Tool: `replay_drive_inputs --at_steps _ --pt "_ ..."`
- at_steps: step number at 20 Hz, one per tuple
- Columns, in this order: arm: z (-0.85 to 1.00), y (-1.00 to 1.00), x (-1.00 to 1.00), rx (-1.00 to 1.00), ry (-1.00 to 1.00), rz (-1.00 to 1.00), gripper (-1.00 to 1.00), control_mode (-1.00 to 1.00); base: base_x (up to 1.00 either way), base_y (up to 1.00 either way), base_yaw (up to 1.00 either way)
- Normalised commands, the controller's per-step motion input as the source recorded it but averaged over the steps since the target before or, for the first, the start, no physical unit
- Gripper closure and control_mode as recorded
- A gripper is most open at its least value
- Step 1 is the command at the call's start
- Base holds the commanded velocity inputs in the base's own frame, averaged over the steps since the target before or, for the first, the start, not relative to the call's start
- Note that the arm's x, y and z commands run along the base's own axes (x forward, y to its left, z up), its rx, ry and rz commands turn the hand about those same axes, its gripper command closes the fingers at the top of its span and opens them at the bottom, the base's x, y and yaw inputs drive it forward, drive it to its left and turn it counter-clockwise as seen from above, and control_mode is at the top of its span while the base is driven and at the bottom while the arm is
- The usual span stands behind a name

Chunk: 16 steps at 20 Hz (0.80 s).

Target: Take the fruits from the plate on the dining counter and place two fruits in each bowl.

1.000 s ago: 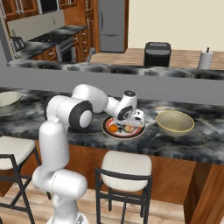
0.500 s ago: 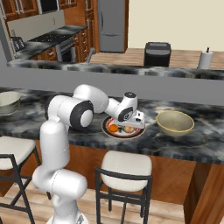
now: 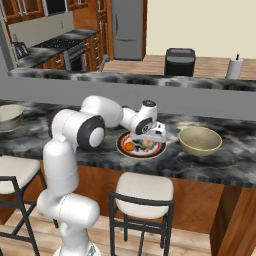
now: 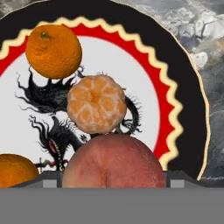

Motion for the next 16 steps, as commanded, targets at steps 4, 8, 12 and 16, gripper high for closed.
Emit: replay_drive_inputs --at_steps 4,8,12,16 --pt "0.91 -0.01 -0.02 0.0 0.0 -0.02 1.0 -1.0 0.0 0.0 0.0" --pt "0.87 -0.03 -0.01 0.0 0.0 -0.1 1.0 -1.0 0.0 0.0 0.0" --pt "0.59 -0.13 0.0 -0.02 0.0 -0.16 1.0 -1.0 0.0 0.0 0.0" --pt "0.26 -0.28 -0.14 -0.04 0.0 -0.24 1.0 -1.0 0.0 0.0 0.0"
